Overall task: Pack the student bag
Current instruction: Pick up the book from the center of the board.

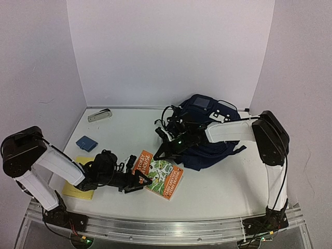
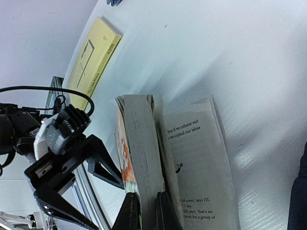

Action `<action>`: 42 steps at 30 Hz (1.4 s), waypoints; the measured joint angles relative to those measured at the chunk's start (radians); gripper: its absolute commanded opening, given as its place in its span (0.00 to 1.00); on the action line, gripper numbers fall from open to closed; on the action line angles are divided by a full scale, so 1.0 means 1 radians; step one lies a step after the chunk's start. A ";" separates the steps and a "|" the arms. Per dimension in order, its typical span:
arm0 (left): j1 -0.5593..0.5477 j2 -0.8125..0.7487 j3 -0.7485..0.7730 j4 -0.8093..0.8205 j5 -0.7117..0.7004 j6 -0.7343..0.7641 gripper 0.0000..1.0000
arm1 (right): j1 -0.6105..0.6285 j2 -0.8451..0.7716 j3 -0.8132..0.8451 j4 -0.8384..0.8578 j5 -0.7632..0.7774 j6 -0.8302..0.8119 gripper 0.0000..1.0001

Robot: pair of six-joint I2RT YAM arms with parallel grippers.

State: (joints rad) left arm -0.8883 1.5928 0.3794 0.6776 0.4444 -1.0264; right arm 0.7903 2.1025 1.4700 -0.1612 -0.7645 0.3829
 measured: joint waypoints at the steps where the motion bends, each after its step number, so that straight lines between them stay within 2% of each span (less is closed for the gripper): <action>1: 0.000 -0.031 0.000 -0.029 -0.003 0.013 0.92 | 0.001 -0.006 0.000 -0.009 0.003 -0.017 0.00; 4: 0.002 -0.165 0.000 -0.127 -0.024 0.065 0.99 | 0.005 -0.032 -0.001 -0.051 0.004 -0.073 0.00; 9: 0.013 -0.428 0.037 -0.322 -0.089 0.181 1.00 | 0.022 -0.081 -0.003 -0.118 -0.020 -0.164 0.00; 12: 0.041 -0.491 0.076 -0.424 -0.104 0.233 1.00 | 0.027 -0.106 -0.003 -0.141 -0.053 -0.207 0.00; 18: 0.107 -0.474 0.090 -0.546 -0.059 0.297 0.99 | 0.029 -0.134 -0.002 -0.173 -0.116 -0.261 0.00; 22: 0.106 -0.431 0.090 -0.563 0.008 0.324 0.89 | 0.029 -0.138 -0.002 -0.194 -0.135 -0.287 0.00; 26: 0.106 -0.382 0.092 -0.540 0.073 0.330 0.86 | 0.029 -0.138 -0.002 -0.210 -0.145 -0.303 0.00; 28: 0.106 -0.354 0.092 -0.520 0.096 0.325 0.88 | 0.029 -0.138 0.004 -0.221 -0.146 -0.309 0.00; 31: 0.106 -0.312 0.096 -0.512 0.104 0.309 0.99 | 0.029 -0.138 0.015 -0.230 -0.146 -0.316 0.00; 34: 0.106 -0.307 0.096 -0.514 0.086 0.274 1.00 | 0.030 -0.144 0.017 -0.241 -0.142 -0.328 0.00; 42: 0.107 -0.492 0.048 -0.607 -0.018 0.158 1.00 | 0.030 -0.159 0.021 -0.267 -0.122 -0.352 0.00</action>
State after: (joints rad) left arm -0.7815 1.1010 0.4276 0.0703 0.4267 -0.8686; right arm 0.8204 1.9439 1.4914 -0.4284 -0.8869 0.0309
